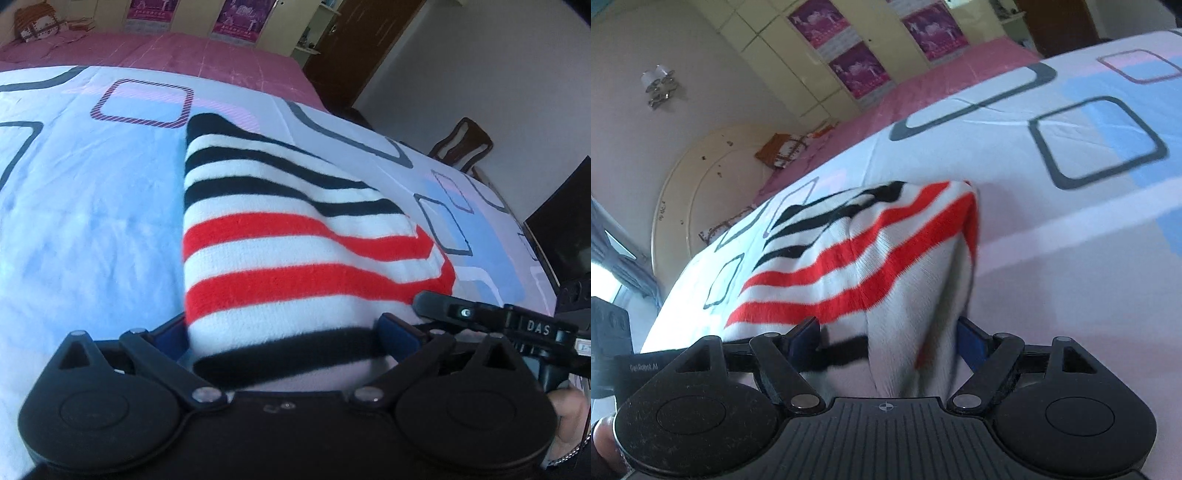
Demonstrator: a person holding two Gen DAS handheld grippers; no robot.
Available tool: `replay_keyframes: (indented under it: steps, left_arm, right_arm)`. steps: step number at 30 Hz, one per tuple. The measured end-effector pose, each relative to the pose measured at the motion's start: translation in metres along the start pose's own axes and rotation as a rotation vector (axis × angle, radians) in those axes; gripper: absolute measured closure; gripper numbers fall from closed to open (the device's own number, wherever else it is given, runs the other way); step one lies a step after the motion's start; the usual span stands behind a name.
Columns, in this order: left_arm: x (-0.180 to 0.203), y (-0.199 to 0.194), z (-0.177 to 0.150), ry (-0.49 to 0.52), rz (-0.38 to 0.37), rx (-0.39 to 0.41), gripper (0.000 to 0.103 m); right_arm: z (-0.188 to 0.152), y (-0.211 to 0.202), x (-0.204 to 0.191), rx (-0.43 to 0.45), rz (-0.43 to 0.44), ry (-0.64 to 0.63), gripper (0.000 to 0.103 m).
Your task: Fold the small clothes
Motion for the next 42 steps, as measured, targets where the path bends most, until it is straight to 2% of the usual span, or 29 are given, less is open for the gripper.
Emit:
replay_keyframes:
  steps: [2,4,7,9,12,18,24,28,33,36,42]
  left_arm:
    - [0.001,-0.001,0.001,-0.013,-0.004,0.005,0.010]
    - [0.004,-0.004,0.002,-0.005,-0.008,0.008,0.017]
    - [0.009,-0.011,0.003,0.021,0.010,0.027,0.028]
    - [0.013,-0.018,0.005,0.032,0.025,0.042,0.040]
    - [0.016,-0.032,0.009,0.043,0.023,0.063,0.050]
    - [0.005,-0.075,0.015,0.084,0.025,0.110,0.050]
    - [-0.048,-0.126,0.016,0.110,0.023,0.147,0.050]
    - [-0.106,-0.160,0.013,0.116,0.007,0.153,0.050]
    - [-0.184,-0.196,0.013,0.119,0.037,0.151,0.050]
    - [-0.220,-0.210,0.014,0.114,0.067,0.151,0.050]
    - [-0.273,-0.217,0.013,0.093,0.112,0.154,0.050]
  right_arm:
    - [0.001,0.004,-0.002,-0.004,-0.002,-0.017,0.029]
    - [0.000,0.005,-0.001,-0.020,0.021,-0.006,0.053]
    - [-0.001,0.004,-0.001,-0.033,0.041,0.005,0.060]
    - [0.001,0.000,-0.006,-0.024,0.060,0.015,0.067]
    - [0.005,-0.011,-0.018,0.005,0.087,0.015,0.068]
    - [0.003,-0.021,-0.058,0.032,0.120,0.000,0.068]
    - [-0.014,0.001,-0.131,0.054,0.130,-0.029,0.068]
    - [-0.039,0.034,-0.188,0.073,0.114,-0.027,0.068]
    - [-0.069,0.091,-0.253,0.063,0.128,-0.014,0.068]
    - [-0.081,0.126,-0.282,0.048,0.146,-0.009,0.068]
    - [-0.098,0.185,-0.313,0.016,0.164,-0.003,0.068]
Point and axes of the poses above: each gripper's, at about its wrist camera, not at the fingertips, and y roughly the way its jaws point, x to its right, z to its top, the point moved 4 cm from there along y, roughly the way its jaws point, and after that the axes turned 6 degrees about z, right-handed, at the moved point
